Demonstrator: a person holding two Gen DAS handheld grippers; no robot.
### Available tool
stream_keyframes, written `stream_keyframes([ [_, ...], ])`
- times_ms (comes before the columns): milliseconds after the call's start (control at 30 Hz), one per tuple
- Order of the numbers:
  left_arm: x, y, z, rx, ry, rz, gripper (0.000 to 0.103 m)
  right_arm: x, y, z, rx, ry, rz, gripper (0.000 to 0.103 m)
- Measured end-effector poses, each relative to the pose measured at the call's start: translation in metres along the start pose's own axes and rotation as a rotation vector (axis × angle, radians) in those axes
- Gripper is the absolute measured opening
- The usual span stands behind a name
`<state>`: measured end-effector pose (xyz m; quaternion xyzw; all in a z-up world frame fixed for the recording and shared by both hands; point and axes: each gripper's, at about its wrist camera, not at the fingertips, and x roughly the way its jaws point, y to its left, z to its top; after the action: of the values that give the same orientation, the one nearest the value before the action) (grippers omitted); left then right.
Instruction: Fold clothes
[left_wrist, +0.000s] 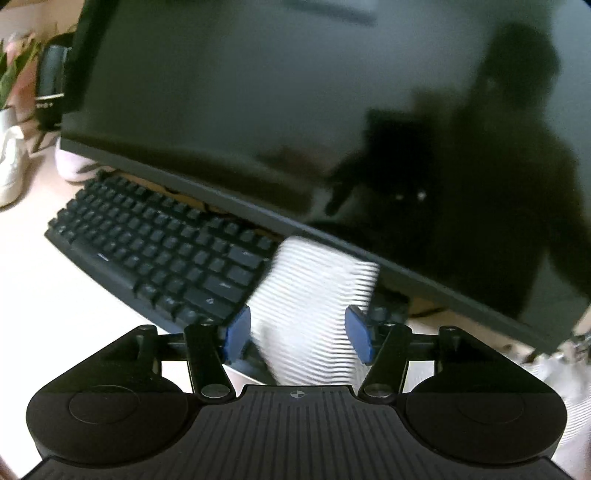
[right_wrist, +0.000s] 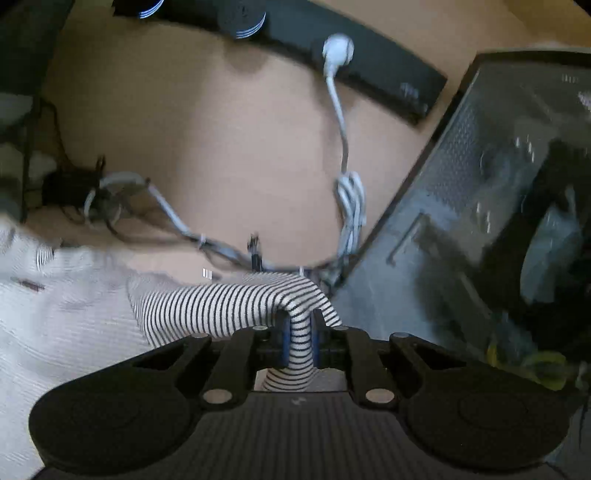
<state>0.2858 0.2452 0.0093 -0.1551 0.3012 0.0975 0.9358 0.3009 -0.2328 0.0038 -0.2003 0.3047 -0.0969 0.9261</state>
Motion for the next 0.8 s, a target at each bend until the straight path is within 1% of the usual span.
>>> stream_keyframes([
  [33,-0.003,-0.006,0.000,0.010,0.000,-0.034,0.066,0.002,0.001,-0.006,-0.004,0.024,-0.015,0.010],
  [67,-0.006,-0.013,-0.001,0.025,0.006,-0.072,0.071,0.003,0.002,-0.013,-0.003,0.046,-0.029,0.010],
  [100,-0.007,-0.023,-0.003,0.044,0.019,-0.115,0.075,0.003,0.003,-0.021,0.005,0.067,-0.040,0.010],
  [133,-0.008,-0.033,-0.007,0.065,0.040,-0.168,0.076,0.003,0.004,-0.028,0.015,0.084,-0.050,0.010],
  [167,-0.008,-0.045,-0.012,0.088,0.072,-0.230,0.078,0.002,0.003,-0.034,0.030,0.095,-0.057,0.010],
  [233,-0.005,-0.071,-0.029,0.141,0.161,-0.364,0.080,-0.006,0.001,-0.045,0.067,0.102,-0.071,0.016],
  [267,-0.003,-0.082,-0.040,0.168,0.208,-0.419,0.081,-0.013,0.000,-0.049,0.090,0.091,-0.081,0.027],
  [300,-0.001,-0.093,-0.051,0.196,0.255,-0.474,0.081,-0.023,0.002,-0.052,0.114,0.072,-0.096,0.043],
  [333,0.000,-0.104,-0.063,0.227,0.301,-0.526,0.081,-0.033,0.005,-0.056,0.132,0.052,-0.096,0.049],
  [367,0.000,-0.113,-0.074,0.256,0.341,-0.570,0.081,-0.044,0.012,-0.061,0.142,0.032,-0.074,0.052],
  [400,-0.003,-0.121,-0.084,0.280,0.373,-0.608,0.081,-0.055,0.018,-0.066,0.151,0.012,-0.053,0.052],
  [433,-0.006,-0.128,-0.093,0.301,0.403,-0.642,0.081,-0.063,0.027,-0.072,0.157,0.013,-0.011,0.052],
  [500,-0.006,-0.135,-0.110,0.331,0.459,-0.687,0.081,-0.069,0.050,-0.088,0.159,0.080,0.116,0.047],
  [567,-0.003,-0.138,-0.123,0.352,0.499,-0.708,0.081,-0.065,0.072,-0.105,0.168,0.156,0.192,0.042],
  [600,-0.003,-0.139,-0.129,0.363,0.517,-0.713,0.083,-0.063,0.080,-0.113,0.183,0.185,0.214,0.042],
  [700,-0.006,-0.135,-0.139,0.366,0.541,-0.711,0.085,-0.066,0.086,-0.133,0.281,0.239,0.229,0.040],
  [767,-0.008,-0.130,-0.141,0.362,0.549,-0.716,0.086,-0.074,0.081,-0.137,0.356,0.287,0.281,0.042],
  [800,-0.009,-0.127,-0.142,0.358,0.553,-0.721,0.087,-0.081,0.083,-0.141,0.349,0.300,0.302,0.042],
])
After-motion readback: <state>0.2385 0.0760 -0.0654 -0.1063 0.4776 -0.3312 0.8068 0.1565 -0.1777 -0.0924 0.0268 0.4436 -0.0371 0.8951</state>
